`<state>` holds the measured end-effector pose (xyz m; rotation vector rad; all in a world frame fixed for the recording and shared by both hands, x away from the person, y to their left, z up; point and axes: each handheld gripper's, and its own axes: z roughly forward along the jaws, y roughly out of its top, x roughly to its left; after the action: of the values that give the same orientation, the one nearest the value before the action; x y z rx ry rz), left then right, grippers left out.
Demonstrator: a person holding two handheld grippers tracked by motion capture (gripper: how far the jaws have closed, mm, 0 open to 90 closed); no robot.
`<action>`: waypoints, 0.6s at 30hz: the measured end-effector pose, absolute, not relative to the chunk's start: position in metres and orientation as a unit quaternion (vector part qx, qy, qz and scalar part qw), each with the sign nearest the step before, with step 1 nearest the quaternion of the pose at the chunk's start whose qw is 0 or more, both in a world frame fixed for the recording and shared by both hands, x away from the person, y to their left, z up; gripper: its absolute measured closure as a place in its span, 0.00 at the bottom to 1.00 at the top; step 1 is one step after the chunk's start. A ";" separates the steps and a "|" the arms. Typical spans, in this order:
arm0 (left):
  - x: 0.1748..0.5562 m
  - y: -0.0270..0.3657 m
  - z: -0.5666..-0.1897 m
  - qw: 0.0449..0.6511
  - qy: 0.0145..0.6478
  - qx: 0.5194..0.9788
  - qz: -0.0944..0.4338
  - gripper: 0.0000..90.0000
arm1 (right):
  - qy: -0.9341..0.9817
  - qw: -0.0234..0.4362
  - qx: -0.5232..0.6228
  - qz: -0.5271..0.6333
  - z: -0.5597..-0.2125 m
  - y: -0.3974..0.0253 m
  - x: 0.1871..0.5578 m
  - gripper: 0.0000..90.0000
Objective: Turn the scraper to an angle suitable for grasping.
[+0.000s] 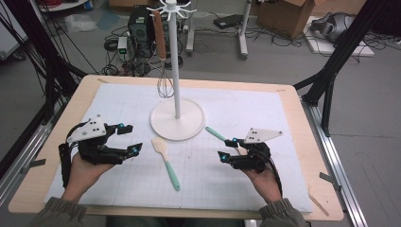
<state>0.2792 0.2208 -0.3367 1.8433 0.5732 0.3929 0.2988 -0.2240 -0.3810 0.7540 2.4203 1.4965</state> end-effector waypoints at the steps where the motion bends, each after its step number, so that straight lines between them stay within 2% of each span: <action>1: 0.279 0.220 -0.338 0.554 0.242 0.779 0.165 0.32 | 0.820 0.097 0.254 0.503 -0.381 -0.222 0.298 0.53; 12: 0.271 0.221 -0.351 0.548 0.238 0.783 0.173 0.32 | 0.845 0.070 0.231 0.477 -0.386 -0.194 0.294 0.79; 18: 0.267 0.224 -0.358 0.548 0.242 0.782 0.173 0.32 | 0.857 0.062 0.216 0.464 -0.391 -0.178 0.292 0.87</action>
<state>0.2668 0.2240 -0.3578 1.8526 0.5728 0.4108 0.2921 -0.1782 -0.3907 0.6522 2.5906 1.4041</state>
